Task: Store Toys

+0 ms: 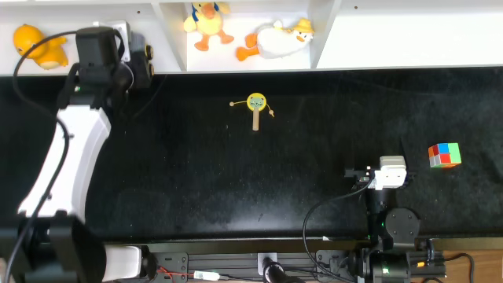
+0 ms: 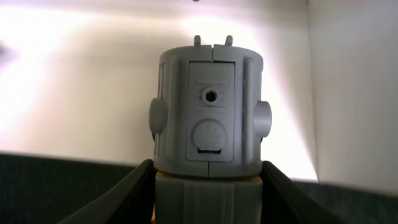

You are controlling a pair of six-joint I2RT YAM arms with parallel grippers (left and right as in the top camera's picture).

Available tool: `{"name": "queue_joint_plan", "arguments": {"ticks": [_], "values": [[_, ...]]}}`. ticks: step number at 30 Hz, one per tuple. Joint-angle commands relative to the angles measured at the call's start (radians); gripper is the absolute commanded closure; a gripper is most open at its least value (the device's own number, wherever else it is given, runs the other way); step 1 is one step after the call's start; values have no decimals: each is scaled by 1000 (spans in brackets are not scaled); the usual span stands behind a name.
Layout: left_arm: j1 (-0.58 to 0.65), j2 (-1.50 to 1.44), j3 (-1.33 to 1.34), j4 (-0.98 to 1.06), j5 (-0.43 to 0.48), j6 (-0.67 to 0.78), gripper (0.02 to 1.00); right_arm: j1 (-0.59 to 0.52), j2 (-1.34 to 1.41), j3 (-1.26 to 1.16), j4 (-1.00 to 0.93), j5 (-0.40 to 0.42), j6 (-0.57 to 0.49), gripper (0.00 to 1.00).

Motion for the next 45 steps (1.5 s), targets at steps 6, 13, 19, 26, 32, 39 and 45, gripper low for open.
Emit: {"name": "queue_joint_plan", "arguments": {"ticks": [6, 13, 19, 26, 32, 39, 45], "values": [[-3, 131, 110, 83, -2, 15, 619, 5, -6, -13, 5, 3, -3, 5], [-3, 136, 109, 79, -6, 16, 20, 5, -6, -13, 5, 3, -3, 5], [-2, 41, 74, -29, -60, 17, 20, 5, -6, -13, 5, 3, -3, 7], [-3, -378, -344, -44, -137, 22, 20, 5, -6, -13, 5, 3, -3, 5], [-15, -785, -699, 127, -113, -71, 23, 5, -6, -13, 5, 3, -3, 5], [-15, -1210, -1025, 409, 35, 65, 23, 5, -6, -13, 5, 3, -3, 5], [-18, -1417, -1200, 457, 75, 103, 23, 5, -6, -13, 5, 3, -3, 5]]}}
